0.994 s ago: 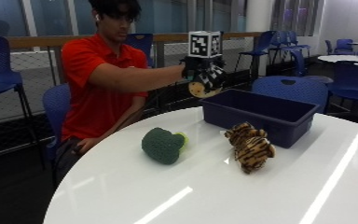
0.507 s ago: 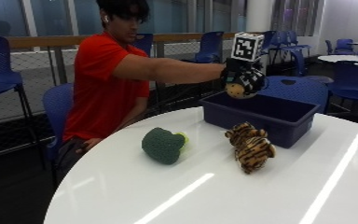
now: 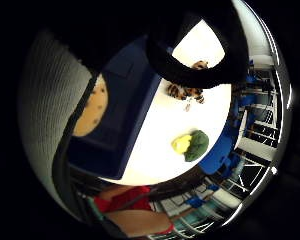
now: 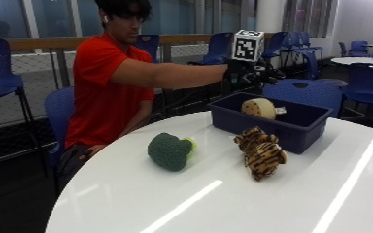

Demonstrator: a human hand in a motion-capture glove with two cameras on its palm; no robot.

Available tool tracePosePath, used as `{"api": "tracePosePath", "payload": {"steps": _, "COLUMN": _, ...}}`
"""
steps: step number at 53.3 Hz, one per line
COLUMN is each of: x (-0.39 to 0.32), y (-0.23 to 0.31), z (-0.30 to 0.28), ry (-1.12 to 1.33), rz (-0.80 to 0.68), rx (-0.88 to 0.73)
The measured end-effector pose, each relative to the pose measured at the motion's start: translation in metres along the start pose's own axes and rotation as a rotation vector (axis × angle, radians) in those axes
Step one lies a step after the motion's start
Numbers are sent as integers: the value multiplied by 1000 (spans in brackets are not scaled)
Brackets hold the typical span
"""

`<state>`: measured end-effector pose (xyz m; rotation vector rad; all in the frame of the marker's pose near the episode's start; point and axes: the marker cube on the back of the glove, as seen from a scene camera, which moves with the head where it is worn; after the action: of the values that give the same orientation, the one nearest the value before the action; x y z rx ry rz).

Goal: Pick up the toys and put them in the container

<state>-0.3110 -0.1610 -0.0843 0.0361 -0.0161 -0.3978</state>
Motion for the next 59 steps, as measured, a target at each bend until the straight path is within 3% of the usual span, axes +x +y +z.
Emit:
{"api": "tracePosePath", "payload": {"steps": 27, "x": 74, "y": 71, "z": 14, "ry": 30, "rz": 49, "rx": 111}}
{"api": "tracePosePath", "payload": {"steps": 59, "x": 199, "y": 124, "z": 45, "ry": 46, "rz": 232, "rx": 33}}
